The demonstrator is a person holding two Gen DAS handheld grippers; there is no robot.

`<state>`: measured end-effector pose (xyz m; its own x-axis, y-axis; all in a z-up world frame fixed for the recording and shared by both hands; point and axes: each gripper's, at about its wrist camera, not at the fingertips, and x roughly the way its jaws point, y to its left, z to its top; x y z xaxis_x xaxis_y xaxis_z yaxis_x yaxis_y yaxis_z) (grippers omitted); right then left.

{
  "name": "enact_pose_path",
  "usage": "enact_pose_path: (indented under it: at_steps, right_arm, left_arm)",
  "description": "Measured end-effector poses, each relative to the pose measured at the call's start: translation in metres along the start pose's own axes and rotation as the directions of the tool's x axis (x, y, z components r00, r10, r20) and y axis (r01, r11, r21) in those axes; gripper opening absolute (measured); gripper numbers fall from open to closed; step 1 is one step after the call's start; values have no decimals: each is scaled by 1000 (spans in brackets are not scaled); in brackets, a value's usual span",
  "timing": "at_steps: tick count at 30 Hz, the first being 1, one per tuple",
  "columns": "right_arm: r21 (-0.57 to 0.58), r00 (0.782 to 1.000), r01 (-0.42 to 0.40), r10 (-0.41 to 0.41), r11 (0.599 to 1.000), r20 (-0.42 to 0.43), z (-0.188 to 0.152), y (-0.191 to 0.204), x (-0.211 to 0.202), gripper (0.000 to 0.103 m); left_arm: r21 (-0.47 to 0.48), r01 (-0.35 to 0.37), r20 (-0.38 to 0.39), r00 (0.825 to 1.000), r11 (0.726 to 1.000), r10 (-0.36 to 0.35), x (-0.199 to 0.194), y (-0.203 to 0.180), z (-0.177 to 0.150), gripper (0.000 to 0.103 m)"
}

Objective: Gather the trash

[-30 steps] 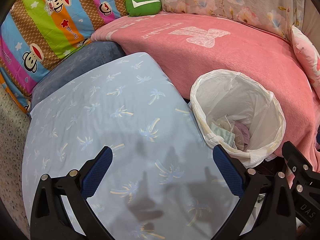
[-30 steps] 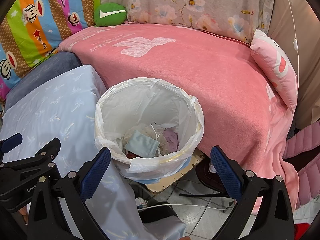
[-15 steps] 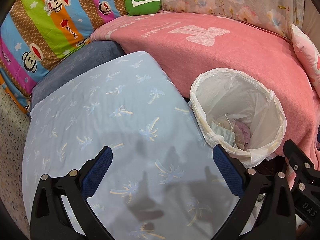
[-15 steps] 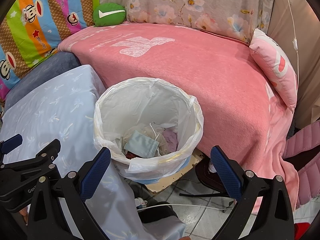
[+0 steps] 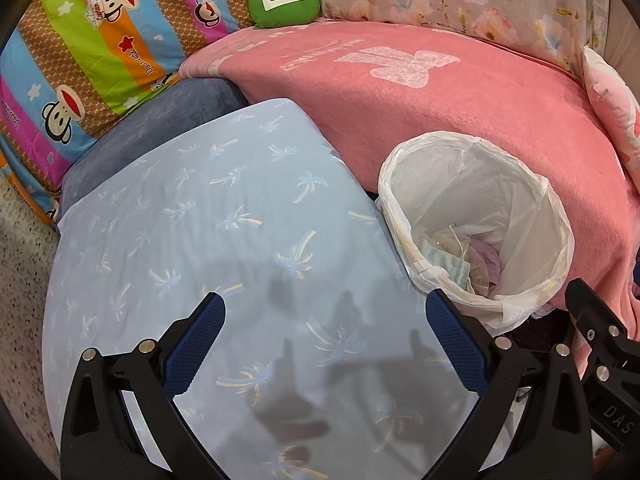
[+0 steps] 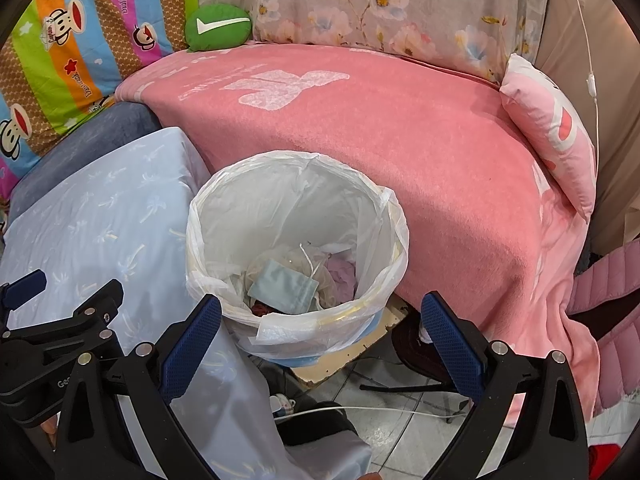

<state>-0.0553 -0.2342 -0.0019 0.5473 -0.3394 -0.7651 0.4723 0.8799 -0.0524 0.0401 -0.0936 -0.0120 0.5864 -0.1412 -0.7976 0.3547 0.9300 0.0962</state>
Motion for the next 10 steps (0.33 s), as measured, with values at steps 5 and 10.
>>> enact_pose_path:
  at_steps: [5, 10]
  right_arm:
    - [2, 1000, 2, -2, 1000, 0, 0, 0, 1, 97]
    - [12, 1000, 0, 0, 1000, -3, 0, 0, 2, 97]
  left_arm:
    - [0, 3, -13, 1000, 1000, -3, 3, -1, 0, 96]
    - [4, 18, -11, 1000, 1000, -18, 3, -2, 0, 96]
